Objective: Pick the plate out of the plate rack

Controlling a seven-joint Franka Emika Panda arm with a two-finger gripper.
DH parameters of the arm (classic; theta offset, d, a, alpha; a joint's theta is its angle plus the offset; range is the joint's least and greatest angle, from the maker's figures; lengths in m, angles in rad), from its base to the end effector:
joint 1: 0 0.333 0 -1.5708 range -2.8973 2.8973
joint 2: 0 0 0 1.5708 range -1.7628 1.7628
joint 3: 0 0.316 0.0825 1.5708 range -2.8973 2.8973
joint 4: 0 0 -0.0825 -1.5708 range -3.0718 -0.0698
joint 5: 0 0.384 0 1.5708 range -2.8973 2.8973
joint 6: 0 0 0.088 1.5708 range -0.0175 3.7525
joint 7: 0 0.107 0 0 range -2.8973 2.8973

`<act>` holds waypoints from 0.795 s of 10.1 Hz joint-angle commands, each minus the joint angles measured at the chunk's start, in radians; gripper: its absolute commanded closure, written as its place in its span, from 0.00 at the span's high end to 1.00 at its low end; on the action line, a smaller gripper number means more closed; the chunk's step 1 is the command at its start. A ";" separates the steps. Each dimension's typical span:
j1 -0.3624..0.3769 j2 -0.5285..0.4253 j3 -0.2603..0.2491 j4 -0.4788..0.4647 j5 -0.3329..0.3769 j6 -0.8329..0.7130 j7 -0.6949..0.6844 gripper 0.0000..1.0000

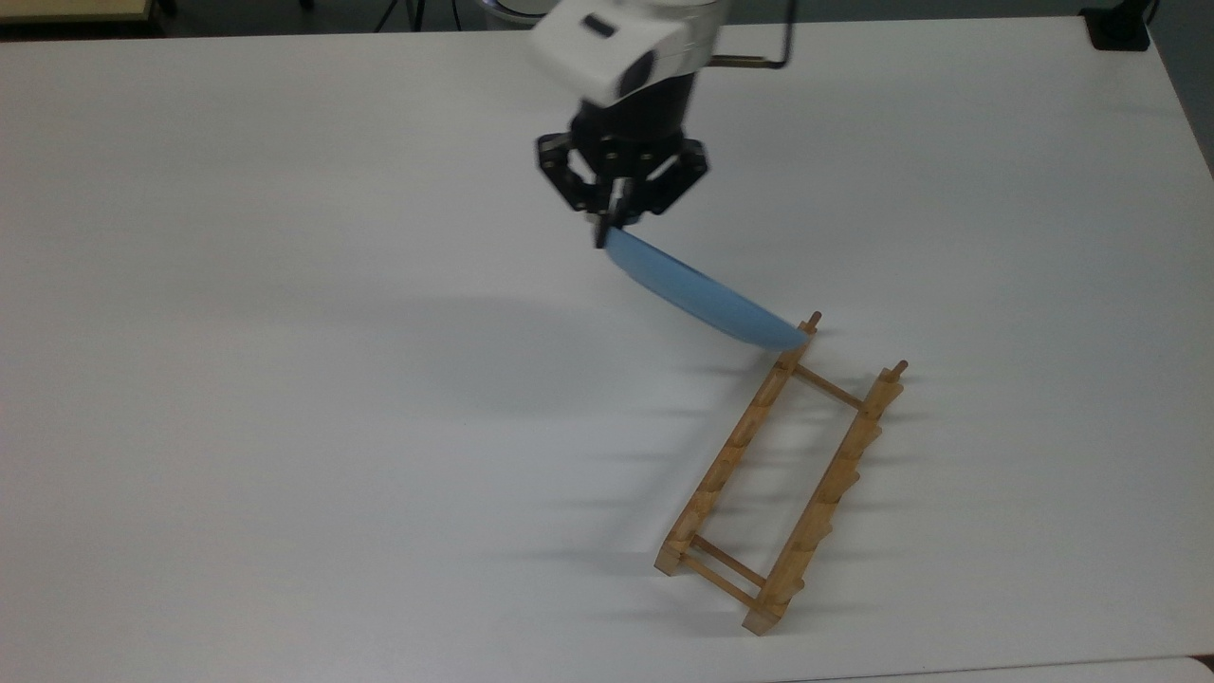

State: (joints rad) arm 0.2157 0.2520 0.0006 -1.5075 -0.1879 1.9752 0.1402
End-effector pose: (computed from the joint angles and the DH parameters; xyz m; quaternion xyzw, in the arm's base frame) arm 0.6476 0.1301 0.5429 0.9881 0.0650 0.1214 0.0692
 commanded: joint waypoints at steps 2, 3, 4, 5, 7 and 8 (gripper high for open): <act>-0.168 0.009 0.001 -0.034 0.139 -0.312 -0.548 0.00; -0.183 0.042 0.001 -0.048 0.137 -0.353 -0.653 0.00; -0.185 0.087 0.001 -0.062 0.130 -0.366 -0.725 0.00; -0.185 0.133 0.001 -0.068 0.127 -0.365 -0.758 0.00; -0.177 0.222 0.002 -0.069 0.116 -0.361 -0.800 0.00; -0.174 0.248 0.002 -0.069 0.102 -0.365 -0.856 0.12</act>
State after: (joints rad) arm 0.0316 0.4588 0.0029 -1.5850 -0.0698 1.6295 -0.6264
